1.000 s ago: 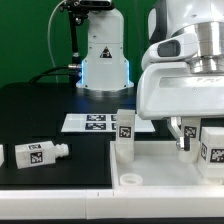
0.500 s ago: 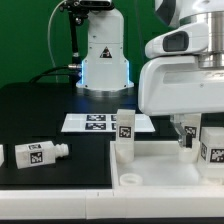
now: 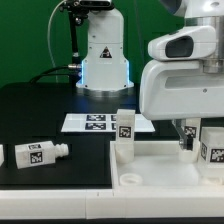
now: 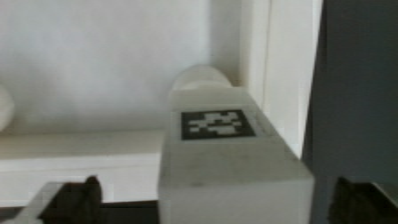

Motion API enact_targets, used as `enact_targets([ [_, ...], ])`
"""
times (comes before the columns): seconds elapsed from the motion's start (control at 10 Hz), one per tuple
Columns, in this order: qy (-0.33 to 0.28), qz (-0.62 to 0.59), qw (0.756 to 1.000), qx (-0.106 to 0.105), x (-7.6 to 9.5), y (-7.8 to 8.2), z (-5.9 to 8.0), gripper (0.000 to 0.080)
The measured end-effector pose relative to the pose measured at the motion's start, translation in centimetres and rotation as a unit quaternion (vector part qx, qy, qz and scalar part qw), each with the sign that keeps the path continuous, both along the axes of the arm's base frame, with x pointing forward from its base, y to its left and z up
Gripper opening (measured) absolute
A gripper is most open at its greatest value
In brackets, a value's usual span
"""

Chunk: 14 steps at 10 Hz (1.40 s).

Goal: Assemble square table

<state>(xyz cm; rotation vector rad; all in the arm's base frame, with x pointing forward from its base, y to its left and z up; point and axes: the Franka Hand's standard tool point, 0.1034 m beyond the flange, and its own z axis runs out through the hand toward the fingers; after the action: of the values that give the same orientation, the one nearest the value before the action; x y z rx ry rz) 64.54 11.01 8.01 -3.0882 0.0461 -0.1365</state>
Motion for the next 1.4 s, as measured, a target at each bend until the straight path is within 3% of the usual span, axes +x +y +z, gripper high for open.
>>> enact_targets([
  [0.1, 0.002, -0.031, 1.0, 0.003, 0.0, 0.0, 0.0, 0.0531],
  [0.3, 0.006, -0.123, 0.992, 0.012, 0.0, 0.0, -0.1, 0.0284],
  [0.7, 0.015, -0.301, 0.953, 0.025, 0.0, -0.4, -0.2, 0.0284],
  [1.0, 0.031, -0.553, 0.83, 0.065, -0.3, -0.8, -0.3, 0.0284],
  [1.3, 0.048, -0.655, 0.75, 0.079, -0.5, -1.0, -0.4, 0.0285],
  [1.4, 0.048, -0.658, 0.747, 0.079, -0.5, -1.0, -0.4, 0.0285],
])
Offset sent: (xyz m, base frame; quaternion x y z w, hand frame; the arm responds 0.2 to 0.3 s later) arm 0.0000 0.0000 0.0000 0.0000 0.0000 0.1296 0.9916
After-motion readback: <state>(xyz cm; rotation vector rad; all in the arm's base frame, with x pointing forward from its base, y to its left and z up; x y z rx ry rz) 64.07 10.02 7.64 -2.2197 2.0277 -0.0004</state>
